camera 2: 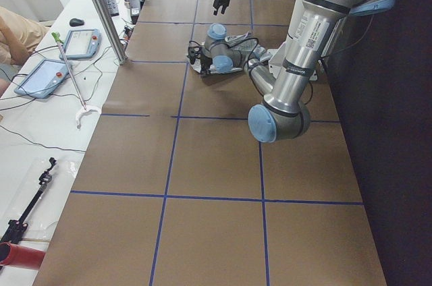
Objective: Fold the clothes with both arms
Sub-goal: 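Reach the right gripper to the cream collar while the left gripper withdraws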
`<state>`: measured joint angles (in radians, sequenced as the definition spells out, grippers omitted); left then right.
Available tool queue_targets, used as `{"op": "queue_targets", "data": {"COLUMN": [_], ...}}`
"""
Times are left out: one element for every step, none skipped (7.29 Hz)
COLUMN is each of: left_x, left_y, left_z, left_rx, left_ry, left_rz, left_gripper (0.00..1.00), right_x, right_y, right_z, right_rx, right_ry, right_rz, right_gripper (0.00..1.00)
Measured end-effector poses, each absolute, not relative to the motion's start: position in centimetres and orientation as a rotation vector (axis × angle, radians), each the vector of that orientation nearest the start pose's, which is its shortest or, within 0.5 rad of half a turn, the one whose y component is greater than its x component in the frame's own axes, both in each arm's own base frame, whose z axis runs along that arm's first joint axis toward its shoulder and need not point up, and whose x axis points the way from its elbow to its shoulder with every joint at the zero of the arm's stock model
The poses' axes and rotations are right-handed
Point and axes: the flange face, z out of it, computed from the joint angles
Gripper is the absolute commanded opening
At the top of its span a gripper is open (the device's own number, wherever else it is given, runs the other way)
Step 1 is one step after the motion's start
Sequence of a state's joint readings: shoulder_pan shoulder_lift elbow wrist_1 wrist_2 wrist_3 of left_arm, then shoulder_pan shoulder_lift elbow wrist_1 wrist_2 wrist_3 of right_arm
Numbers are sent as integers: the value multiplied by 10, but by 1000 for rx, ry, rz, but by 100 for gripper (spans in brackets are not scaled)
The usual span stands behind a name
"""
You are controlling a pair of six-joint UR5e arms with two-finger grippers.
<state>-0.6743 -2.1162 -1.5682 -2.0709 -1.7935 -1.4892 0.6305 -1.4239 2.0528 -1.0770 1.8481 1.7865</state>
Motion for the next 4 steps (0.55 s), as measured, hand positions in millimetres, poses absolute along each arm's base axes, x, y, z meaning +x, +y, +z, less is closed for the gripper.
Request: {"op": "queue_targets", "data": {"left_x": [478, 477, 469, 462], "left_y": [-578, -629, -662, -675], "left_z": [296, 305, 309, 307], "left_rx": [251, 310, 354, 380], "left_ry": [1054, 1045, 1025, 1022], "left_rz": [-442, -441, -428, -417], "left_gripper": [0, 40, 54, 54], "right_x": [-348, -347, -347, -351], "right_y": [-387, -388, -389, -393], "right_z": [302, 301, 299, 293], "right_rx": [-7, -4, -2, -2], "right_ry": [-1185, -1196, -1202, -1213], "right_rz": [599, 602, 605, 614], "right_gripper": [100, 100, 100, 100]}}
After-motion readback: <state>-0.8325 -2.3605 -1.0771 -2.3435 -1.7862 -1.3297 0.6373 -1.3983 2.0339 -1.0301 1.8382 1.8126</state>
